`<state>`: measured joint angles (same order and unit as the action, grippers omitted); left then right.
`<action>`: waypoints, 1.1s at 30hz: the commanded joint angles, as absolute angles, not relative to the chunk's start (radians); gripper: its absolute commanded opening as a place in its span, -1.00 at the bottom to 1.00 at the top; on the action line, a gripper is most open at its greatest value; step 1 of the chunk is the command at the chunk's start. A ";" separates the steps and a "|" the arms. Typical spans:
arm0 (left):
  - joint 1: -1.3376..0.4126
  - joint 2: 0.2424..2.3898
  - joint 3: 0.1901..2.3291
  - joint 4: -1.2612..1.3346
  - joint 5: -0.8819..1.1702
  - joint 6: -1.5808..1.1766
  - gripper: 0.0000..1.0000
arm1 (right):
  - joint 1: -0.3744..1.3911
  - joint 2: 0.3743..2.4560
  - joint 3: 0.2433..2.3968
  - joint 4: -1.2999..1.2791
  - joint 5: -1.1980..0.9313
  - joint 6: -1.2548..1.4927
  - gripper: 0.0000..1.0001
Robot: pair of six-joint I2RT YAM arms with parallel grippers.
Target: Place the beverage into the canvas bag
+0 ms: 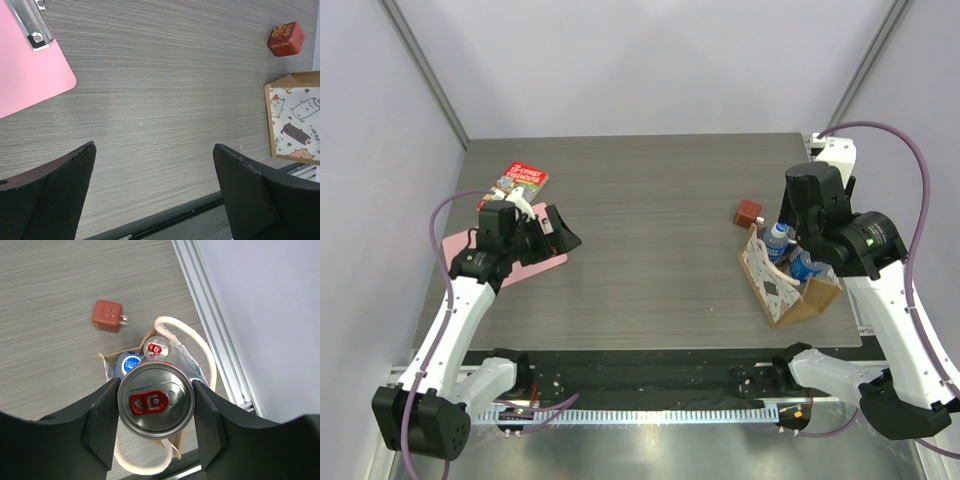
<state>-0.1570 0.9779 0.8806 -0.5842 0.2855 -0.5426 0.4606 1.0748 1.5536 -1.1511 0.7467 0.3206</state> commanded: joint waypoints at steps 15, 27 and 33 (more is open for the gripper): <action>-0.158 0.979 0.882 -0.542 0.325 -0.549 0.99 | 0.456 0.960 1.318 -1.138 0.695 0.449 -0.98; -0.156 0.982 0.882 -0.540 0.324 -0.549 1.00 | 0.423 0.940 1.126 -1.014 0.657 0.489 -0.98; -0.158 0.983 0.882 -0.541 0.327 -0.551 1.00 | 0.394 0.931 1.066 -0.986 0.624 0.521 -0.98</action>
<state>-0.1570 0.9840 0.8803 -0.5781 0.3000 -0.5457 0.4122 0.9615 1.0782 -1.0710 0.6178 0.4793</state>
